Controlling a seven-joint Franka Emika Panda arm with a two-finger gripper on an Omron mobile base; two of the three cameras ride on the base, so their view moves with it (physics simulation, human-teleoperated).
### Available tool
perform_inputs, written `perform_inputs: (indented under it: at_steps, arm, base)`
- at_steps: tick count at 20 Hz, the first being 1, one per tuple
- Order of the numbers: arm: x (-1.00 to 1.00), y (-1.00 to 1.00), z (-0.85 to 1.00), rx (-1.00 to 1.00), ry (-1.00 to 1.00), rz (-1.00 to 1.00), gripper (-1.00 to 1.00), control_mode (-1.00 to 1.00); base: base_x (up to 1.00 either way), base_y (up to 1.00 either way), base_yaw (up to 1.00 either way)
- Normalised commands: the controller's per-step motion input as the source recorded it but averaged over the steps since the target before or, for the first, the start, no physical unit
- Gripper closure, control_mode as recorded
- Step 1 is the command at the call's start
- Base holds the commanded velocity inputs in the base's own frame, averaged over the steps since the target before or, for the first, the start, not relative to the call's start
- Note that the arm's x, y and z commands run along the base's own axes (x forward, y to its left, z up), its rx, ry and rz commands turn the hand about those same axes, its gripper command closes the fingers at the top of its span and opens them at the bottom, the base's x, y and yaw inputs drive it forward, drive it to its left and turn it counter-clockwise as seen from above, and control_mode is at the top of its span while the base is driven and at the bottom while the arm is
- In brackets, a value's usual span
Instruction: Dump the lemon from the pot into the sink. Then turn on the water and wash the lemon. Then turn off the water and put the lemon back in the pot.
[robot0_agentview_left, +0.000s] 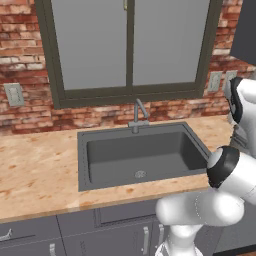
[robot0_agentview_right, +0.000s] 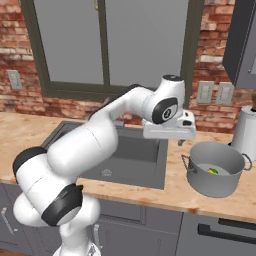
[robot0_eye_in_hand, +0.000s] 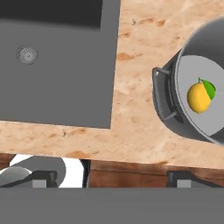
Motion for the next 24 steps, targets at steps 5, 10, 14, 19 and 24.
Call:
perform_inputs:
  at_steps: [5, 10, 14, 19, 24]
  arm:
    - [0.29, -0.21, -0.40, -0.03, 0.06, 0.00, -1.00, -1.00]
    - [0.30, -0.19, -0.32, -0.04, 0.03, 0.00, -1.00, -1.00]
    - [0.28, -0.19, -0.24, -0.04, 0.02, 0.00, -1.00, -1.00]
    - [0.25, -0.21, -0.21, -0.03, 0.01, 0.00, -1.00, -1.00]
    - [0.23, -0.14, -0.19, -0.03, 0.00, 0.01, -1.00, -1.00]
  base:
    - [0.00, 0.00, 0.00]
    - [0.00, 0.00, 0.00]
    - [0.00, 0.00, 0.00]
    - [0.00, 0.00, 0.00]
    - [0.00, 0.00, 0.00]
